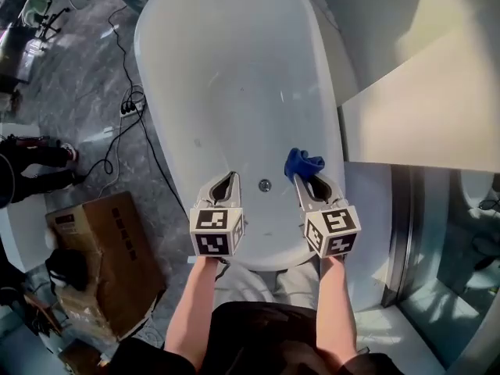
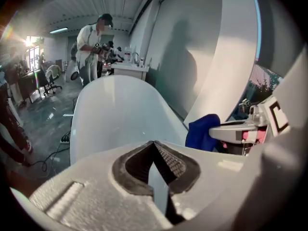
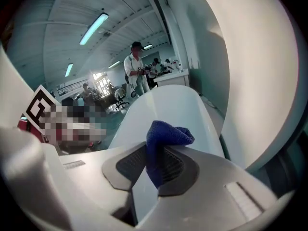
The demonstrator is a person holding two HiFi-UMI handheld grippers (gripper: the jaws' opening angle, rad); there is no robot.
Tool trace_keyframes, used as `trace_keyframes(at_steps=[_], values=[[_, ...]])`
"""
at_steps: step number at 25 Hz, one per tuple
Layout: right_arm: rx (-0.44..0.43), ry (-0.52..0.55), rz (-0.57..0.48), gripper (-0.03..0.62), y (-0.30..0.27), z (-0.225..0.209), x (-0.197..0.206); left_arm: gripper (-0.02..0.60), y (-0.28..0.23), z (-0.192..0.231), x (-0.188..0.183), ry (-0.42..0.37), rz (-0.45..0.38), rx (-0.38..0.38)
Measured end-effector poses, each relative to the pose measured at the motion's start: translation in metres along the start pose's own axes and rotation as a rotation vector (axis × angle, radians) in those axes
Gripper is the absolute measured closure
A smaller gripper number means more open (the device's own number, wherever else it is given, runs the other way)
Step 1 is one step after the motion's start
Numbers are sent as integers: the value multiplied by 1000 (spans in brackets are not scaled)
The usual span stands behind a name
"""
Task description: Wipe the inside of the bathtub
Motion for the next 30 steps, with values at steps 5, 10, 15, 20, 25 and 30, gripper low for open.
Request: trace_keyframes(at_steps=[5, 10, 15, 20, 25, 30], values=[[-36, -72, 94, 526, -57, 27, 55, 580, -53, 63, 25, -4, 111, 3], [-57, -96, 141, 526, -111, 32, 104, 580, -101, 98, 62, -5, 181, 9], [-86, -129, 190, 526, -149, 34, 149, 580, -131, 123, 109, 13, 269, -10], [-92, -148, 217, 526, -184, 27, 189, 580, -172, 137, 135, 36, 310, 11], [-113, -173, 249, 526, -221, 26, 237, 580, -214, 153, 162, 47, 354, 1], [-137, -202, 304, 526, -254, 32, 280, 580, -248, 175, 191, 21, 423, -10]])
Point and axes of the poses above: the fingertips, and each gripper's own axes: y backward along the fingers, z to its left, x out of its underside, the point moved 10 cm from there along y, backward along the fingers, and after that the axes turned 10 degrees about y, right-handed, at the moved point
